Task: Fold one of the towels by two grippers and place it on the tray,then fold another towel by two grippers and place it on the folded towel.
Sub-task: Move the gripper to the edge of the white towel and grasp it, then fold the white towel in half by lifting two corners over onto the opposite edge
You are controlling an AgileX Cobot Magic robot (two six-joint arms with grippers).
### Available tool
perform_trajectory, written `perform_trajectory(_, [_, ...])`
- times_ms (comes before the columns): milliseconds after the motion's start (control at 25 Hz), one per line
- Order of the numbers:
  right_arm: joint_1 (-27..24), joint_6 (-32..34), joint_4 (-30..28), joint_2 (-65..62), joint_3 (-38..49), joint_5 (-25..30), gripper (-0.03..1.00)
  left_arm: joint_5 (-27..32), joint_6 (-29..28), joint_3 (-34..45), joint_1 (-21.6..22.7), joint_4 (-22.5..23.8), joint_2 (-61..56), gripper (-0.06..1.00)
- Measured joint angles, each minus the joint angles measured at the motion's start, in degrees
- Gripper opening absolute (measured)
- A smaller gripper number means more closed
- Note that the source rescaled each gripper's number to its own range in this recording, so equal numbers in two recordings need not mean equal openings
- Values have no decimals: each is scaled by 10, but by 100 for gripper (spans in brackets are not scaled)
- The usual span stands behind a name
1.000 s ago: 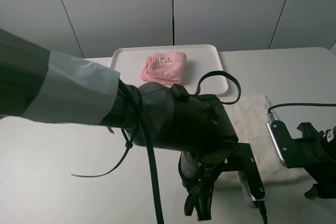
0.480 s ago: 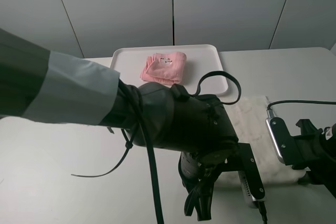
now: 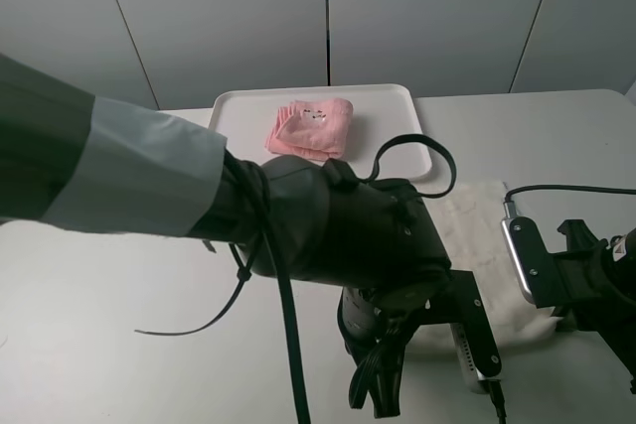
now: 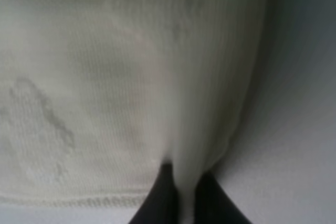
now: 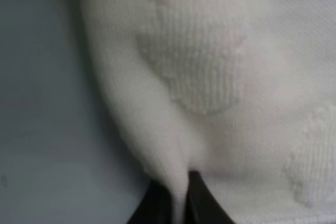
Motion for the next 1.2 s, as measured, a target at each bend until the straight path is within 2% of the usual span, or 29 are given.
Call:
perform_trajectory(440, [0,80,15,-81,1,1,0,-29,-12,5,2,2,-35,0])
perform_trajectory(720, [0,104,52,-141,1,57,0,-29,-24,5,27,-4,-50,0])
perform_trajectory(880, [0,140,63,-158,1,69,0,-47,-25,5,53,-32,-84,0])
perform_trajectory(1040, [0,174,87,-173,2,64,0,-61,-26,5,82,-66,-113,0])
perform_trajectory(1200, [0,249,110,-199,2,20,0,-72,-26,5,100,-74,-119,0])
